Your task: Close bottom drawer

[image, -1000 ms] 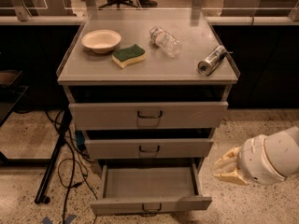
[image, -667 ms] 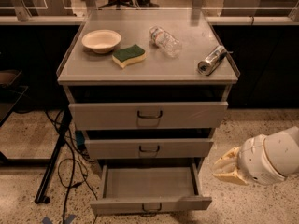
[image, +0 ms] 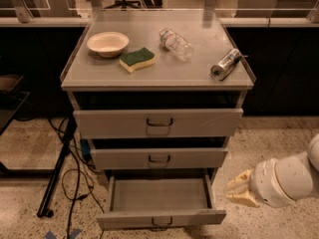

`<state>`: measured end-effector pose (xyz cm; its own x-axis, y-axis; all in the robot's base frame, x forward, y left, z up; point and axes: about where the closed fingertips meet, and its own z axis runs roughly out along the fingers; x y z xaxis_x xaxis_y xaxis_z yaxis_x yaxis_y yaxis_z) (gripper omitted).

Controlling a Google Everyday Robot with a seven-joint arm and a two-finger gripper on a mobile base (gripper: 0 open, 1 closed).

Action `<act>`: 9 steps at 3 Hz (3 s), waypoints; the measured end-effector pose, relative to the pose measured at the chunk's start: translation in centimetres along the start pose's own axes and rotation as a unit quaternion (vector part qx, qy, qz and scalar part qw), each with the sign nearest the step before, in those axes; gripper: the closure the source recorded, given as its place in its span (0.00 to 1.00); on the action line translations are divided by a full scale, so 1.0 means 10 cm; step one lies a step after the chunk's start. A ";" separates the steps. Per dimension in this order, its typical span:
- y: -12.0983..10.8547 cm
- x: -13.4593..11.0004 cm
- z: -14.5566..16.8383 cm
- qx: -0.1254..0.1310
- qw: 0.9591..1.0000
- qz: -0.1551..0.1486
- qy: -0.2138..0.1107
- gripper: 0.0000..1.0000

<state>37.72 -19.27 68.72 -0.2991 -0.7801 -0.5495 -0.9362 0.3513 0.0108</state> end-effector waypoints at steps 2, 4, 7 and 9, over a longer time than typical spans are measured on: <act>-0.16 0.52 0.81 0.013 1.000 0.025 -0.013 1.00; -0.04 0.70 1.27 0.020 0.999 0.041 -0.017 1.00; -0.65 0.57 2.53 -0.047 0.998 0.027 -0.044 1.00; -1.01 0.70 3.05 -0.066 0.994 0.034 -0.086 1.00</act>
Offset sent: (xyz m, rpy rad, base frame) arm 0.0306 -0.0165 -0.1405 0.0308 -0.0195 -0.0799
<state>50.73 -12.47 39.31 -0.3375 -0.6525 -0.6785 -0.9342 0.3209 0.1561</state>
